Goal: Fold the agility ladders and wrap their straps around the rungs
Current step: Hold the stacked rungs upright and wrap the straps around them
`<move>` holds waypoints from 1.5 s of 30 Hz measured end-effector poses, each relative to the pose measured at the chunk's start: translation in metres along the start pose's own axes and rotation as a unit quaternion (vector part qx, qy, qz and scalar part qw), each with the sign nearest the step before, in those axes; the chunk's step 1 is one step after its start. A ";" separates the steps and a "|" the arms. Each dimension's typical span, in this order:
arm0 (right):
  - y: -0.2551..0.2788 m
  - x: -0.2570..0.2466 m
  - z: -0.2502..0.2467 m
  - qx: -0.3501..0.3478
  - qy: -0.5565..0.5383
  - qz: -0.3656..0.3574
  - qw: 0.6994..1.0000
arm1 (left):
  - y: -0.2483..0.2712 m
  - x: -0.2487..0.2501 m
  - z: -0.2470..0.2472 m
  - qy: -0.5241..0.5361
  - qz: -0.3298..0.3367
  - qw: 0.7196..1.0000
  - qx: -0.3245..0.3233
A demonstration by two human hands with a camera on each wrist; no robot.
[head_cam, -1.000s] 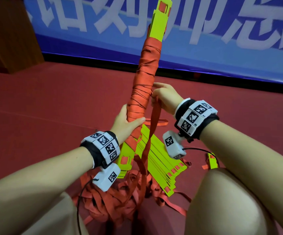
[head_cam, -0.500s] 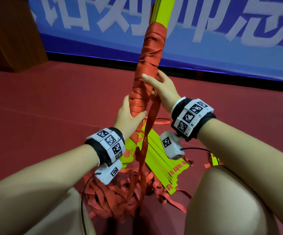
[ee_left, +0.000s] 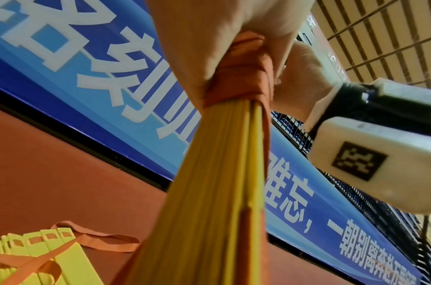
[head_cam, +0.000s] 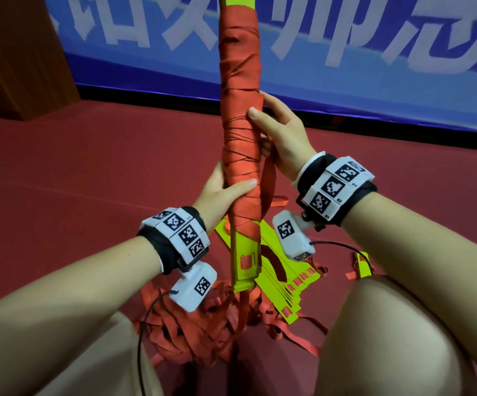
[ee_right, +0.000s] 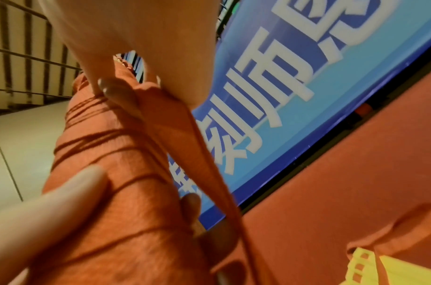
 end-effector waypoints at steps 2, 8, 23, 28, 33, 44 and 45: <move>-0.002 -0.007 0.001 -0.006 0.014 -0.004 1.000 | -0.002 0.008 -0.006 -0.030 0.030 0.999 0.015; -0.004 -0.010 0.004 -0.033 0.131 -0.016 0.991 | -0.005 0.021 -0.022 -0.085 0.067 0.993 0.042; -0.008 0.016 0.015 0.048 0.019 0.079 0.996 | -0.010 0.022 -0.032 -0.155 0.075 0.983 0.067; 0.002 0.012 0.014 0.036 0.053 0.041 0.997 | -0.010 0.015 -0.029 -0.218 0.049 0.974 0.035; 0.001 0.013 -0.001 0.035 0.094 0.033 0.994 | -0.004 0.015 -0.018 -0.042 -0.018 0.999 -0.015; 0.004 -0.002 0.008 -0.036 0.199 0.008 0.979 | 0.000 0.003 -0.019 -0.093 0.048 0.994 -0.012; 0.003 -0.004 0.005 -0.020 0.226 0.007 0.974 | -0.001 0.005 -0.022 -0.101 0.052 0.994 0.002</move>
Point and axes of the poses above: each hand's wrist, its own y-axis away from the middle knuckle, its own z-axis out of the palm, x = y × z, the point moved 9 cm from there along -y, towards the middle knuckle, and after that the axes turned 5 degrees about z, right-handed, at the moved point
